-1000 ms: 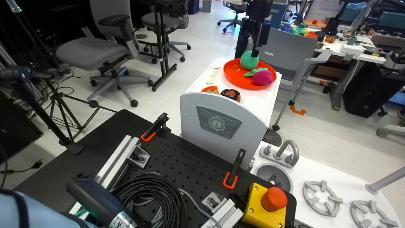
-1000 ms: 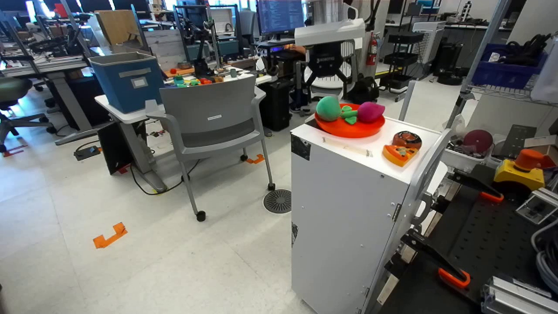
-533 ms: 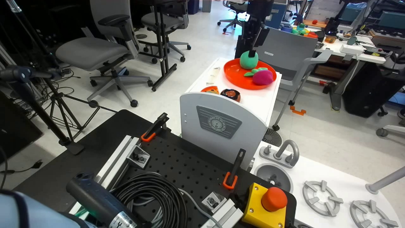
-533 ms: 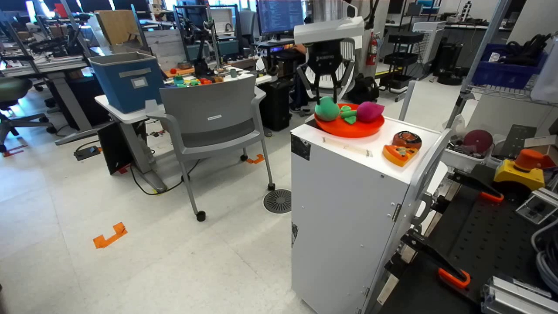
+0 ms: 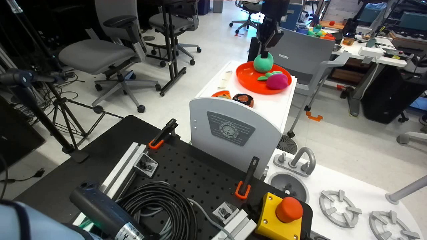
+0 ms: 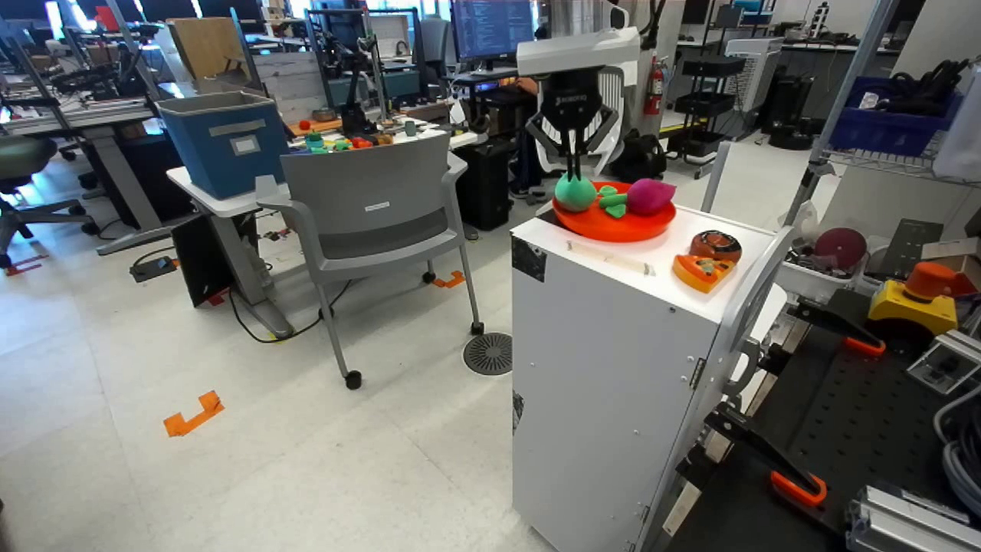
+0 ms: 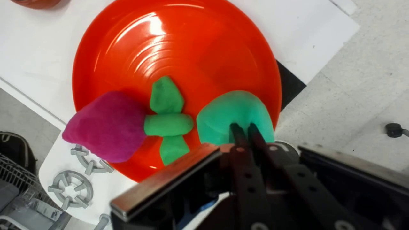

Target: Remove the green plushie from the orange plate

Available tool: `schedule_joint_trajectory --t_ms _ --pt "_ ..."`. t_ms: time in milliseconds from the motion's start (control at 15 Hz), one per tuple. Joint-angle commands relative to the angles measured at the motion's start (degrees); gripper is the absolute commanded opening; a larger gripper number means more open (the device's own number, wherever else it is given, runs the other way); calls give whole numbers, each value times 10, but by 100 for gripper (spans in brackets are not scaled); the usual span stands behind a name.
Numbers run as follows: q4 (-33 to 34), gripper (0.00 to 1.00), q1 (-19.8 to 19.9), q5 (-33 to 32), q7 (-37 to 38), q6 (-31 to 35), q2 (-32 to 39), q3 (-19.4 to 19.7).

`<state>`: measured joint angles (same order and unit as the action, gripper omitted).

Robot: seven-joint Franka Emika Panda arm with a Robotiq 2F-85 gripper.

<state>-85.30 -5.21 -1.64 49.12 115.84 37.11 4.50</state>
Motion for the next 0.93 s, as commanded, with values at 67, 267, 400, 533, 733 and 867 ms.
schedule_joint_trajectory --t_ms 67,267,400,533,733,867 --pt "9 1 -6 4 28 -18 1 10" --pt "-6 1 -8 2 48 -23 -12 12" --pt "-13 1 -9 0 55 -22 -19 12" --pt "-14 1 -10 1 60 -24 -23 11" --pt "-21 1 -10 0 64 -20 -35 10" --pt "-31 1 -12 -5 67 -19 -46 12"
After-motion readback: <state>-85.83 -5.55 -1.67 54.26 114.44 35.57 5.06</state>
